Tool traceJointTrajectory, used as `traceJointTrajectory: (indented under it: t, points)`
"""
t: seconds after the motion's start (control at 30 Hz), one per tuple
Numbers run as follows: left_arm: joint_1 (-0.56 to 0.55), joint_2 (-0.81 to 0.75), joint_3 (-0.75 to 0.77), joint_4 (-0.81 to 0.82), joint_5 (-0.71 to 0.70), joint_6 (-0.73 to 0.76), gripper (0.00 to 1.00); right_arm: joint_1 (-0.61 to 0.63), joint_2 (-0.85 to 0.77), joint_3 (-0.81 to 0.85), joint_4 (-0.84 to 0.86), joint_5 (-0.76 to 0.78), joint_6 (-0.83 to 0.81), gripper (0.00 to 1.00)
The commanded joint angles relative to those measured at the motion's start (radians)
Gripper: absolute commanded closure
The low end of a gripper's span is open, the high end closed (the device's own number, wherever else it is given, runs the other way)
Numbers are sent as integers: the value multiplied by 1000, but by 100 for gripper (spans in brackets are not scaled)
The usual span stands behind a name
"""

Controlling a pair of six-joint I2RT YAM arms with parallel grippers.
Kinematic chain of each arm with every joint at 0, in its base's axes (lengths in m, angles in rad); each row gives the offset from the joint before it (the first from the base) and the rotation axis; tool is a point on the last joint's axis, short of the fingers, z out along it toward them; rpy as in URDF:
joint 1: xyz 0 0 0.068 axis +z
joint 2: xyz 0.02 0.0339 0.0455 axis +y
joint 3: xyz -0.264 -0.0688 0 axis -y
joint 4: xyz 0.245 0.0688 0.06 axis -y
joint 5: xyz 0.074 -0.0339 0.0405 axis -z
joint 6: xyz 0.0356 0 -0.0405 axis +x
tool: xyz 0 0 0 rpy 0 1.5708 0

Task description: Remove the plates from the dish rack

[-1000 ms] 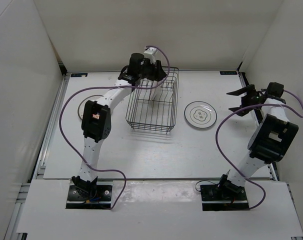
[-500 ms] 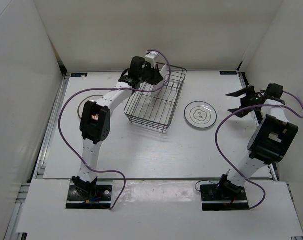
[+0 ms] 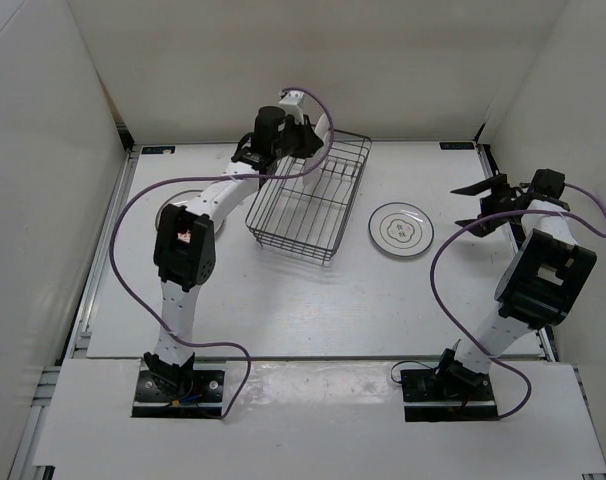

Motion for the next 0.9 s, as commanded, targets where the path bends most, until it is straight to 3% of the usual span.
traceJointTrajectory:
  t: [0.0,0.13,0.2,0.23,0.27,0.37,0.4,0.5,0.53,0.6,0.63,0.87]
  points:
    - [32,-127,149,163,-17,-38,100,-23,0,4,18,2,28,12]
    - [35,-182,211,148,-29,30,100,-23,20,13,19,1,33,12]
    - [23,-255,162,79,-106,226,100,-23,30,16,21,-1,33,12]
    - [20,-272,143,67,-132,227,100,-23,31,18,21,-4,34,12]
    - [17,-289,122,-9,-169,362,100,-23,35,16,25,-2,34,12]
    - [17,-380,-24,-76,-351,532,100,-26,47,20,29,-8,44,12]
    - [17,-412,-100,-103,-507,575,100,-25,46,20,32,-7,45,12]
    - [14,-430,-217,-107,-730,668,100,-25,55,23,30,-7,48,12]
    - [18,-441,-337,-87,-852,679,100,-25,57,21,30,-8,50,12]
    - [26,-461,-427,14,-887,683,100,-25,61,23,36,-8,50,12]
    - [26,-484,-550,31,-926,679,100,-25,64,24,35,-7,50,12]
    - [29,-458,-682,73,-954,546,100,-36,74,44,39,-12,50,12]
